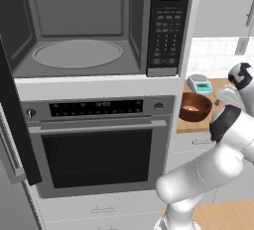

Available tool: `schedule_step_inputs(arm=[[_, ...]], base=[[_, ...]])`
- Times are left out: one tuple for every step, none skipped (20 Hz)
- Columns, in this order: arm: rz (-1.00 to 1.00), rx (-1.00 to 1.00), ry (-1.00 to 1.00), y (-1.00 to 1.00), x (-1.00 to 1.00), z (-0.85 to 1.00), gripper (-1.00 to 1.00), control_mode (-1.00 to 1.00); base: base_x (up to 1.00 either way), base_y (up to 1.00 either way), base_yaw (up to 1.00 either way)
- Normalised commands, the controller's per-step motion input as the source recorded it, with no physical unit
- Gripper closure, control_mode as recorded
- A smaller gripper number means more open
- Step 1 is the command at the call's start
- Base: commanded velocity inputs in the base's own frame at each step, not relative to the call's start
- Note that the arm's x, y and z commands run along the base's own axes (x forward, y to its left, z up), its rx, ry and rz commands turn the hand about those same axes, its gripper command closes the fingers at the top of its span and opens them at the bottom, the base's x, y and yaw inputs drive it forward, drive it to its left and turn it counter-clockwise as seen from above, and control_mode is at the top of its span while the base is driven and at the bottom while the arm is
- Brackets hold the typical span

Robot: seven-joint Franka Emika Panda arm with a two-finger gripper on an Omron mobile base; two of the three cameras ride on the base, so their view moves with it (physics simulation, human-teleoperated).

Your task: Open the microwave, place the bowl with waffle inside the microwave, then close the microwave door and turn it on.

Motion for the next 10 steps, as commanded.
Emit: schedule_step_inputs(arm=[[0.00, 0.01, 0.00, 0.00, 0.52, -0.08, -1.00, -1.00], [0.00, 0.01, 0.00, 0.00, 0.49, -0.05, -1.00, -1.00], [0.00, 0.01, 0.00, 0.00, 0.47, -0.05, -1.00, -1.00], [0.00, 0.00, 0.00, 0.00, 0.43, -0.06, -1.00, -1.00], [0.00, 0.00, 0.00, 0.00, 0.44, -0.09, -1.00, -1.00], [-0.01, 0.00, 0.00, 0.00, 0.44, -0.09, -1.00, -1.00], [-0.01, 0.00, 0.00, 0.00, 0.43, -0.09, -1.00, -1.00], [-0.03, 0.00, 0.00, 0.00, 0.38, -0.14, -1.00, -1.00], [-0.06, 0.00, 0.03, 0.00, 0.39, -0.17, -1.00, -1.00], [-0.08, 0.00, 0.04, 0.00, 0.37, -0.19, -1.00, -1.00]], base=[[0.00, 0.00, 0.00], [0.00, 0.00, 0.00], [0.00, 0.00, 0.00], [0.00, 0.00, 0.00], [0.00, 0.00, 0.00], [0.00, 0.00, 0.00], [0.00, 0.00, 0.00], [0.00, 0.00, 0.00], [0.00, 0.00, 0.00], [0.00, 0.00, 0.00]])
